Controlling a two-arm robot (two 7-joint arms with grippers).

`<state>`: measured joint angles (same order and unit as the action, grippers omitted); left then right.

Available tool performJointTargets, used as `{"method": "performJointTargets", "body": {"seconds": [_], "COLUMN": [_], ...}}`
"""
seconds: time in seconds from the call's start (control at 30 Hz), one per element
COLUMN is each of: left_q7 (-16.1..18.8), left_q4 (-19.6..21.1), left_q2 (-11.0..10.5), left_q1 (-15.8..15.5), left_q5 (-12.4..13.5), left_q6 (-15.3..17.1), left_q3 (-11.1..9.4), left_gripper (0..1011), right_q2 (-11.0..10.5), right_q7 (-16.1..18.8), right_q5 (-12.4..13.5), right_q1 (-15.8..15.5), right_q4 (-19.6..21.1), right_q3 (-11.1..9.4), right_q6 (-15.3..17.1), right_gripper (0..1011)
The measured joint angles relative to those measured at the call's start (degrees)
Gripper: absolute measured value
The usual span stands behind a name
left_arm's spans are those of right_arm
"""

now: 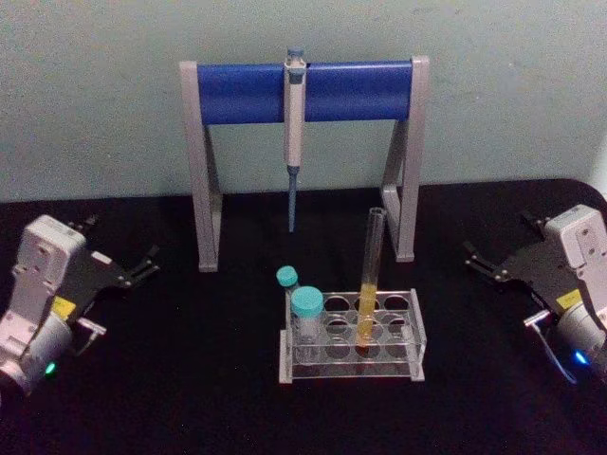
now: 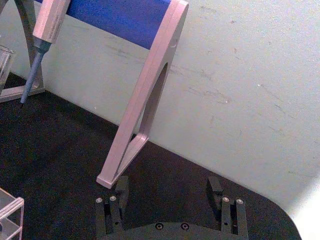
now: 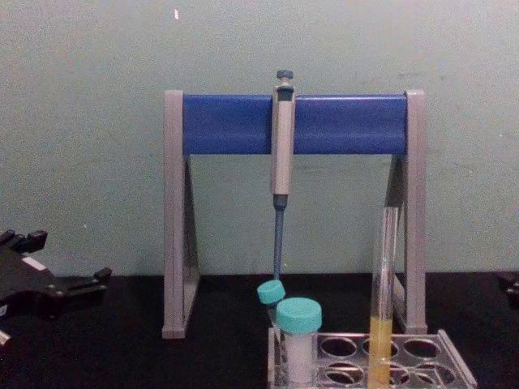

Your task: Pick up the test tube from the test tube rack, shake it, then place it back into the test tube rack.

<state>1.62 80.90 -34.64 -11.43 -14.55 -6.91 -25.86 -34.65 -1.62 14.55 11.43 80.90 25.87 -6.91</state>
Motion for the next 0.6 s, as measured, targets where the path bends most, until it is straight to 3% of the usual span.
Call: {"method": "performJointTargets", "body": {"seconds": [0.6], "left_q7": [0.00], "left_q4": [0.00], "left_q2": [0.00], "left_q1": [0.00], "left_q5": [0.00], "left_q6": [0.00], "left_q3": [0.00], "left_gripper": [1009], "right_q2": [0.00], "right_q7": [0.00], "right_q5": [0.00], "right_q1": [0.00], "right_q4": [0.00], "right_q3": [0.00], "right_q6": [0.01], "right_gripper": [1000]}}
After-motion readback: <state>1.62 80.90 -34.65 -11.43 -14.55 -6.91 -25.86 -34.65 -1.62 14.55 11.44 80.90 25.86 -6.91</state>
